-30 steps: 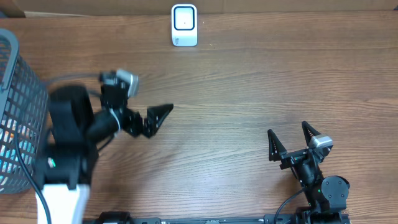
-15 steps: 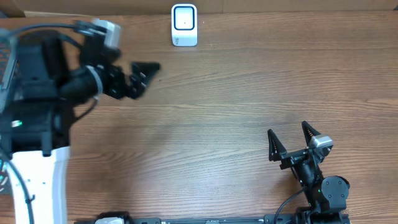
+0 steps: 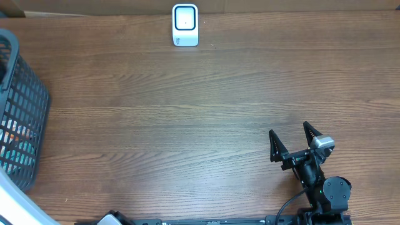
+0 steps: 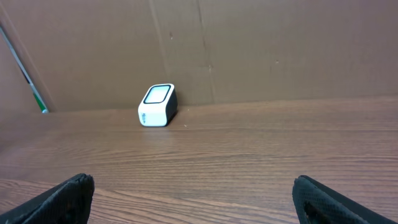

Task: Scan the item barcode
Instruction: 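Reach the left gripper into the basket and grasp the orange snack bar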

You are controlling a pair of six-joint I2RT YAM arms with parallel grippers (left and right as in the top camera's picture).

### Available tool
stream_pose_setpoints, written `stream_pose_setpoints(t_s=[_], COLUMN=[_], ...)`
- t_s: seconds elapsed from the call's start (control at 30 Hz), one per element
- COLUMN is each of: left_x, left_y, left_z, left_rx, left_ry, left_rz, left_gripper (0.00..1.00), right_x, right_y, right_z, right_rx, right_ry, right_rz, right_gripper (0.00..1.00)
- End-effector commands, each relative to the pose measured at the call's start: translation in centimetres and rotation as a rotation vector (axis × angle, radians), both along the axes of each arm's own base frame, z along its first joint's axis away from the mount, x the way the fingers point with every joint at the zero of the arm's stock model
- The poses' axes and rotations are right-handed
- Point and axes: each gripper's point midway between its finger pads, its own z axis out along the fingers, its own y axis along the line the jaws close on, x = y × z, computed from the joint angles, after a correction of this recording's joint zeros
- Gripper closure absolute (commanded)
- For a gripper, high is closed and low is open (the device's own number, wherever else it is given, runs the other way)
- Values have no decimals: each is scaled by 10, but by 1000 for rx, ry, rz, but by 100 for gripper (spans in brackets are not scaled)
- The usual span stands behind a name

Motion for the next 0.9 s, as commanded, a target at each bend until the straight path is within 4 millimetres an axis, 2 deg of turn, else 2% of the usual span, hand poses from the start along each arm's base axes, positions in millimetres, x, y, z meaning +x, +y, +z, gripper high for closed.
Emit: stream_pose_setpoints(t_s=[0.0, 0.07, 0.17, 0.27, 0.47, 0.6, 0.73, 0.87], left_x=[-25, -36, -44, -44, -46, -36, -26, -17], left_y=[50, 69, 88, 105, 136, 148, 152, 152], left_z=[-30, -52, -79, -103, -138, -161, -194, -222], left_rx=[-55, -101, -155, -152, -109, -103, -135, -171], left_ry=[103, 163, 222, 290, 424, 466, 522, 568], left_rz=[184, 234, 256, 233, 286, 258, 211, 176], left_gripper=[14, 13, 18, 24, 23, 23, 22, 28], right_x=[0, 0, 0, 0, 0, 0, 0, 0], right_y=[-1, -1, -1, -1, -1, -1, -1, -1], right_z=[-2, -2, -2, -2, -2, -2, -2, -2], right_rx=[2, 2, 2, 2, 2, 2, 2, 2], right_ry=[-3, -3, -3, -3, -3, -3, -3, -3], right_rz=[-5, -5, -5, -5, -5, -5, -5, -5], right_gripper=[0, 0, 0, 0, 0, 0, 0, 0])
